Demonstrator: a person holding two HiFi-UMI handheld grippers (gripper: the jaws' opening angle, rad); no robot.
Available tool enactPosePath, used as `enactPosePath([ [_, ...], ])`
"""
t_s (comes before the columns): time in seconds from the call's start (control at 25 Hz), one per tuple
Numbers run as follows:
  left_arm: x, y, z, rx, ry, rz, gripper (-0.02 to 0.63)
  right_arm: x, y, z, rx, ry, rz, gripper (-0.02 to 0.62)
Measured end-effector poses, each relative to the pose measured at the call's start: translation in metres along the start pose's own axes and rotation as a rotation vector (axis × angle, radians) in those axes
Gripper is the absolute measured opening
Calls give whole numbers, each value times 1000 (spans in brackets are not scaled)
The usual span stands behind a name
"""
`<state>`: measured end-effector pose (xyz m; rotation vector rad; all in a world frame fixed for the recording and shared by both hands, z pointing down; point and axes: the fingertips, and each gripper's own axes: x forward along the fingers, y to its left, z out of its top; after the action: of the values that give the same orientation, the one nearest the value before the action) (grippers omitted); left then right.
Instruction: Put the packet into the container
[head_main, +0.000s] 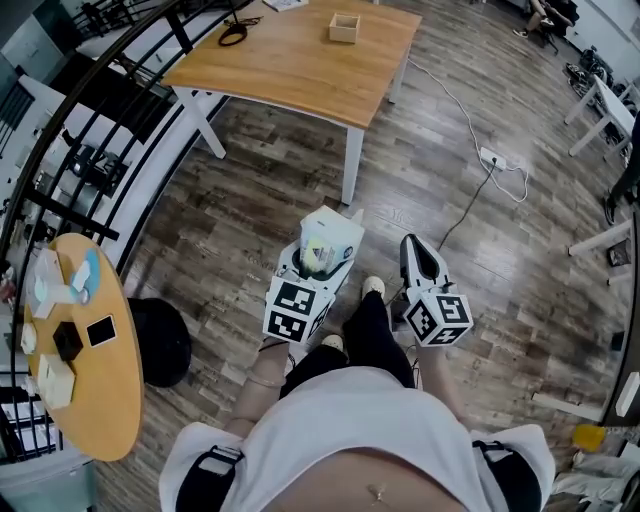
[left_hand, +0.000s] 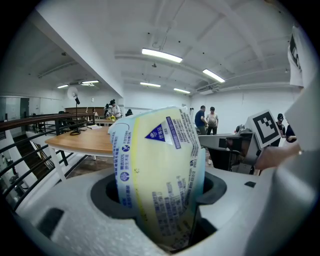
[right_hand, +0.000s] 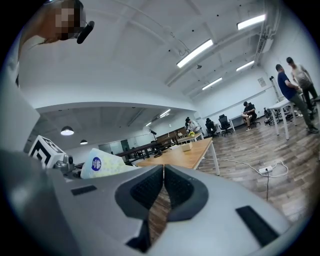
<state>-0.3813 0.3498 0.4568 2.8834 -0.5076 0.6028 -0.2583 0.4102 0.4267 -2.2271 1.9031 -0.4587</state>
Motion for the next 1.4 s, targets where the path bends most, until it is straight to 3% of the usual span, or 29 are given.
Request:
enactPosePath([
  [0.44,80,38,49,-10,-13,53,311,85,-59,31,41,18,1,11],
  [0.92,154,59,85,-40,-28,90,311,140,-118,60,37,54,6,11],
  [1.4,222,67,97,-64,-33,122,311,186,-164,63,25,88,63,11],
])
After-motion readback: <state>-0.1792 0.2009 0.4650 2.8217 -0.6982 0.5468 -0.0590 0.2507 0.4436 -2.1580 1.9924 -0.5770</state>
